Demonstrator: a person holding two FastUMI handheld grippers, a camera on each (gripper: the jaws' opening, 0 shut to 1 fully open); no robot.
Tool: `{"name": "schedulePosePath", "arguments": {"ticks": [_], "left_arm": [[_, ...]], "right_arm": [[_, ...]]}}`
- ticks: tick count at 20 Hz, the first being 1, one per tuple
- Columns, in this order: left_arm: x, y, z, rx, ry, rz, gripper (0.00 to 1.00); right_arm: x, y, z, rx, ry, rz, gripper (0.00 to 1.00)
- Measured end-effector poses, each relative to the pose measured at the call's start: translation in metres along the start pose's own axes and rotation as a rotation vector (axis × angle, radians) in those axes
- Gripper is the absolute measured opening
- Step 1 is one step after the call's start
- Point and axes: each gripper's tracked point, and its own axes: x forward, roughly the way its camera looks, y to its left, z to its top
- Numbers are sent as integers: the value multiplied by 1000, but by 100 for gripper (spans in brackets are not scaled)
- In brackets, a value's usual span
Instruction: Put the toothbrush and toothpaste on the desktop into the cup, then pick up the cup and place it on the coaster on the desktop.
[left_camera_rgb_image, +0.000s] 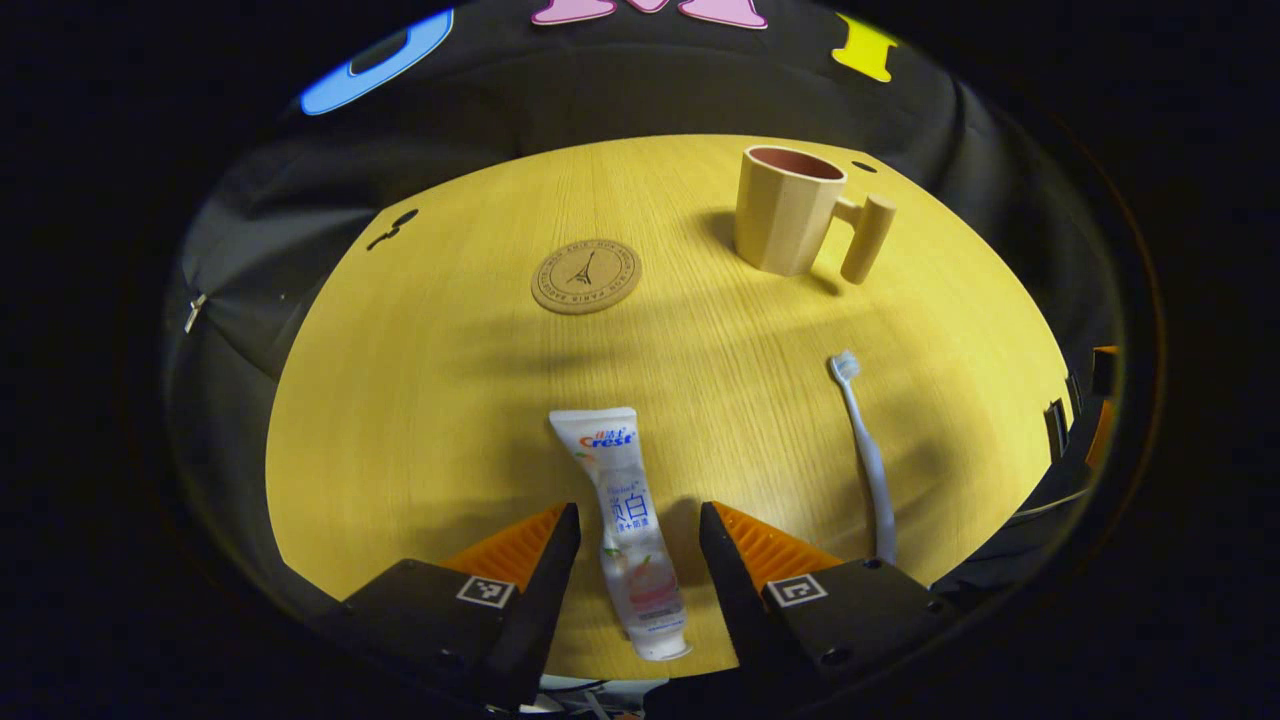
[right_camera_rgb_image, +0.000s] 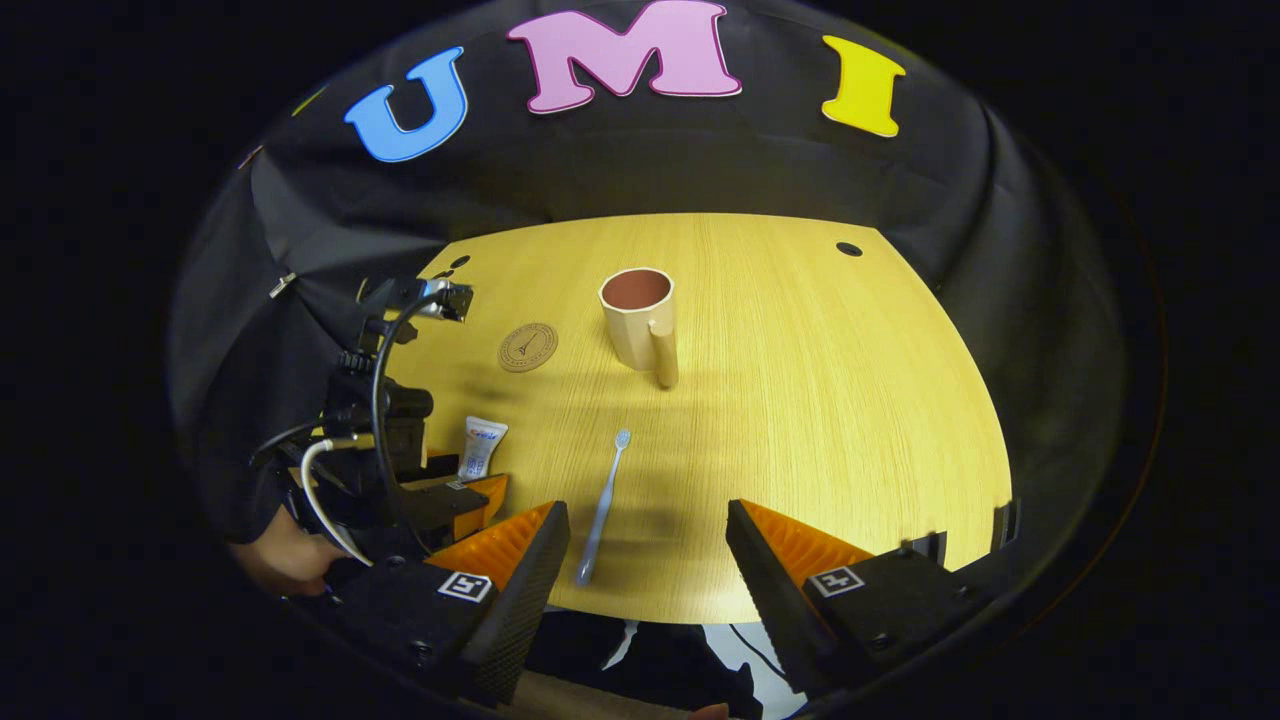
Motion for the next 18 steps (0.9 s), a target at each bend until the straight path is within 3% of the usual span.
{"name": "schedulePosePath", "arguments": {"ticks": [5,8,9,10,11,12,14,16,17,18], "left_arm": [[8,-2,2,-18,-2,-19,74],[11,-4,2,-87,23,-41,72],[10,1,3,-97,27,-36,68],[11,5,2,-106,33,-36,50],[8,5,4,-110,41,-38,51],[14,5,2,-107,45,-45,39],[11,7,3,-87,49,-58,37],[10,7,3,-73,45,-82,31],[6,5,4,-78,41,-107,33],[1,3,5,-84,35,-138,25]], "right_arm": [[9,0,-3,-4,15,-8,97],[19,1,-6,-6,39,-18,97],[24,2,-9,-4,48,-22,98],[27,3,-10,-1,55,-26,97],[31,4,-10,-1,57,-29,97],[36,5,-10,-3,61,-31,97],[45,8,-16,-10,78,-36,96],[58,16,-24,9,115,-26,90],[65,21,-28,28,137,-19,86],[71,23,-31,48,156,-17,82]]}}
